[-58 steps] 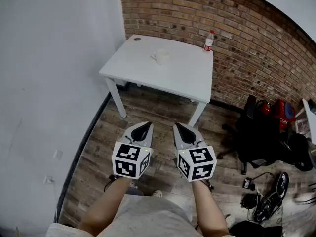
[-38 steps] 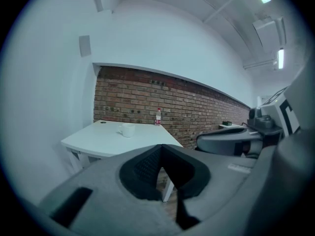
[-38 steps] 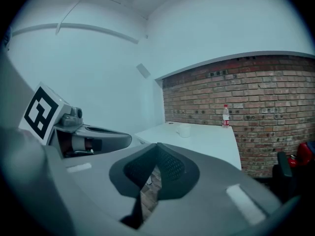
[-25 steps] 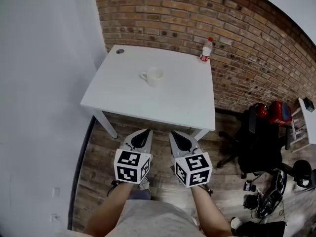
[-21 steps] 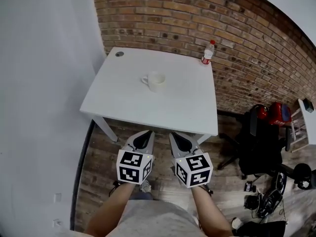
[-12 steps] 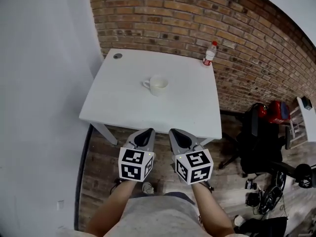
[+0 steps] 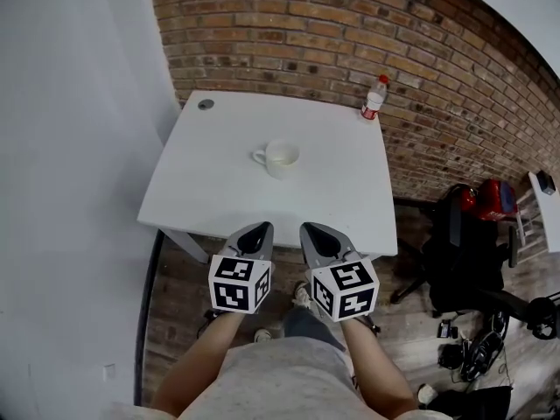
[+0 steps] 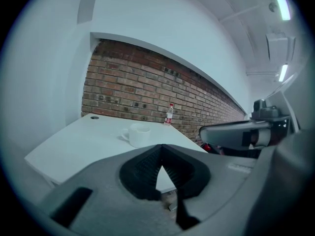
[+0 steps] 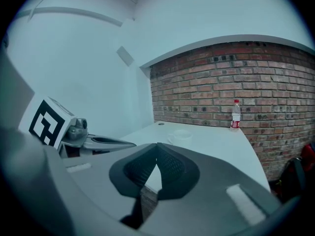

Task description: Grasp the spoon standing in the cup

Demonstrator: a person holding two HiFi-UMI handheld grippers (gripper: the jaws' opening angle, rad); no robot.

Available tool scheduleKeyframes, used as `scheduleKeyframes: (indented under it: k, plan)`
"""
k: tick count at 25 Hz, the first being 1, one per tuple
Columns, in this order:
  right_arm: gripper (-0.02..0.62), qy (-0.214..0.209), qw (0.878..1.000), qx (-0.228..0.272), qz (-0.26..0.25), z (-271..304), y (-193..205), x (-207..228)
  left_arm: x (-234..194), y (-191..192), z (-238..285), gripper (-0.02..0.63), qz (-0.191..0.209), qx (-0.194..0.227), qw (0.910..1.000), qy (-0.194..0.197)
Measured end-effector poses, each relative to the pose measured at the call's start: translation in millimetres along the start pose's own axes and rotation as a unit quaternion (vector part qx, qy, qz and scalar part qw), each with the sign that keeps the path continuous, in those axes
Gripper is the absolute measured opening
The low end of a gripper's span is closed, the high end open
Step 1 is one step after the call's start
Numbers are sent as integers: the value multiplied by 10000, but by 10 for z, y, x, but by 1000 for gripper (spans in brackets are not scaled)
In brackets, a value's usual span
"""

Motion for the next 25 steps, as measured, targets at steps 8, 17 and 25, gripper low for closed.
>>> scheduleKeyframes:
  k: [8, 17, 25]
  plan:
    - [7, -353, 9992, 168, -23, 545, -164, 326, -286, -154, 479, 2, -141, 133, 9992, -351]
    - [6, -853, 9962, 5, -199, 1179, -286, 785, -653, -296, 1176, 40, -649, 412, 9922, -979]
    - [6, -1325, 9906, -198, -290, 1651, -322, 1099, -949, -306, 1571, 65, -1105, 460, 9804, -1567]
Point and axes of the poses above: the fingertips, and each gripper's own axes: z forward along the fingers, x to its right, y out of its underside, the point moved 7 cm from there along -z, backward along the fingers, and after that the axes turned 12 degrees about y, right-handed, at the moved point
